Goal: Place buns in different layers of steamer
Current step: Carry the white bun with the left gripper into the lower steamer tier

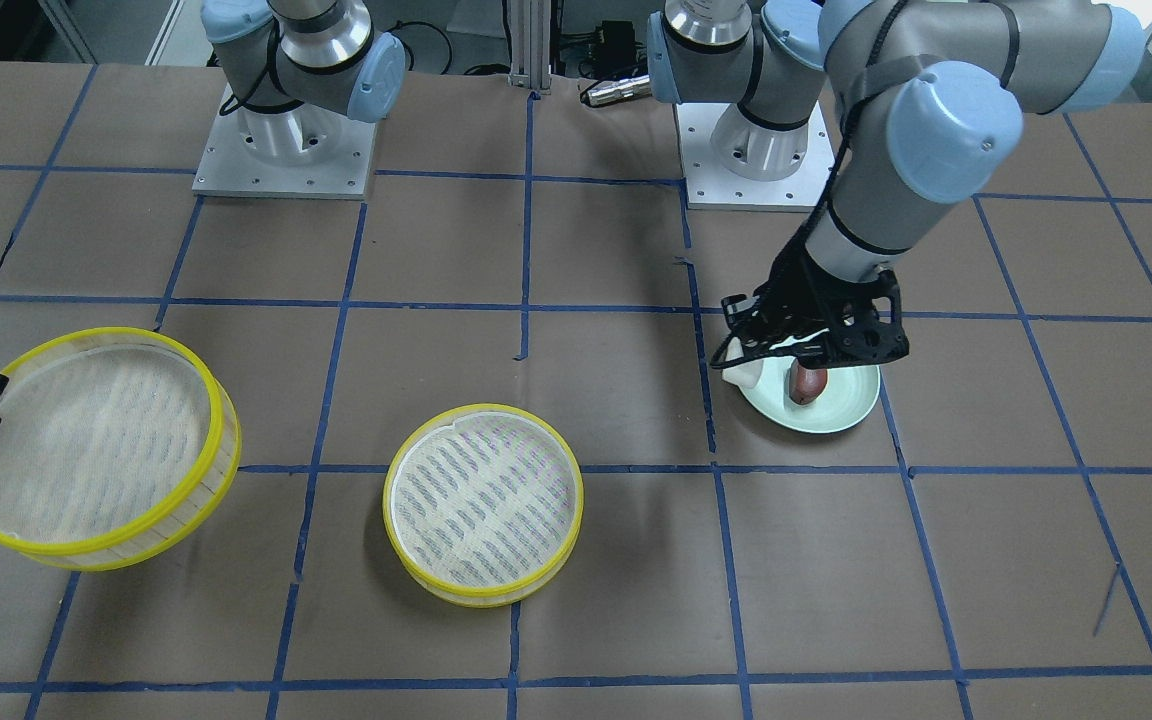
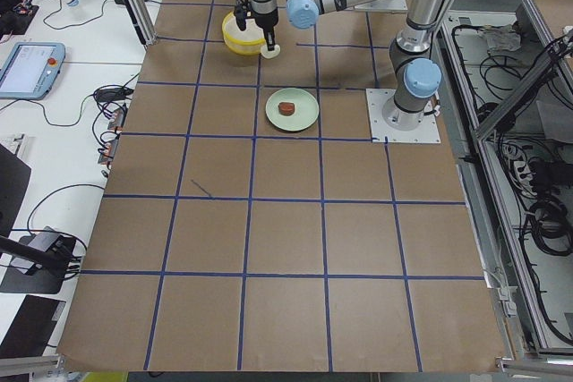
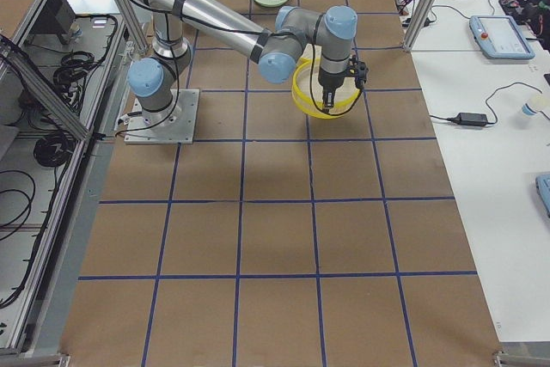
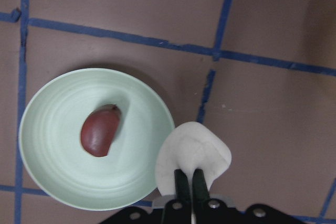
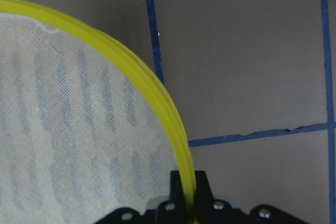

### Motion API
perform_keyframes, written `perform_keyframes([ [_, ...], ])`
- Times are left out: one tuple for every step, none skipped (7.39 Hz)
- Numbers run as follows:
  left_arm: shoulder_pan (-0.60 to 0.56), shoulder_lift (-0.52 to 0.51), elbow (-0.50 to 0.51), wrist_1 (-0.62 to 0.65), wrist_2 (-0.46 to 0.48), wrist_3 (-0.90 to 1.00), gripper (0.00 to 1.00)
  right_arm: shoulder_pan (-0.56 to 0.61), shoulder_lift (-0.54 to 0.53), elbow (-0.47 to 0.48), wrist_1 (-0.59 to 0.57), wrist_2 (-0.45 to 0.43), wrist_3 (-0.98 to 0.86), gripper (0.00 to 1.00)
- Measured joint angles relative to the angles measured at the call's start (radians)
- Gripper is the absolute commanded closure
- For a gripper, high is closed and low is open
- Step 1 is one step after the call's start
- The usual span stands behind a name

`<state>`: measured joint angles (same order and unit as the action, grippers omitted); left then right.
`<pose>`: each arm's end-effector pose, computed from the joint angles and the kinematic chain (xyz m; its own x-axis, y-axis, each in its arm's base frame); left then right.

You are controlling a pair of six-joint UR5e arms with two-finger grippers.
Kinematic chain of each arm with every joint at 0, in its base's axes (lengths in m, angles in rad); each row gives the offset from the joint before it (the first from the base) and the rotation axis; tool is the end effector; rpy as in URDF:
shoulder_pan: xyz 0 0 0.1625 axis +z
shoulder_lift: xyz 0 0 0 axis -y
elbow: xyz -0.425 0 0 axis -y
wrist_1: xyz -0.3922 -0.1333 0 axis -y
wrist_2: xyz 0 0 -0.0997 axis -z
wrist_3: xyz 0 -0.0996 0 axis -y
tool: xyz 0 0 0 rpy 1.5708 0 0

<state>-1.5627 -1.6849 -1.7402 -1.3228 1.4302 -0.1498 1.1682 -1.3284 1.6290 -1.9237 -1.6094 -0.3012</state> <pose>-0.1430 -0.5222 0.3729 -0.9778 -0.1620 0.1332 -0.1558 0.9862 0.0560 -0.1087 -0.5856 0.3648 -0.9933 0.1031 0.0523 0.1011 0.9941 -0.0385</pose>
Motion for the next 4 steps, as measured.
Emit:
perform_keyframes([
  [-0.061,-0.046,0.022,0.104,-0.051,-0.058,0.96,0.000,0.000,0.000,0.000,0.001,0.001,0.87],
  [-0.115,-0.105,0.032,0.230,-0.093,-0.112,0.94,0.001,0.000,0.000,0.000,0.001,0.002,0.87],
  [-0.154,-0.169,0.041,0.339,-0.118,-0.154,0.93,0.001,0.000,0.000,0.000,0.002,0.003,0.87],
  [-0.185,-0.230,0.056,0.417,-0.140,-0.187,0.89,0.002,0.000,0.001,0.001,0.002,0.004,0.87],
])
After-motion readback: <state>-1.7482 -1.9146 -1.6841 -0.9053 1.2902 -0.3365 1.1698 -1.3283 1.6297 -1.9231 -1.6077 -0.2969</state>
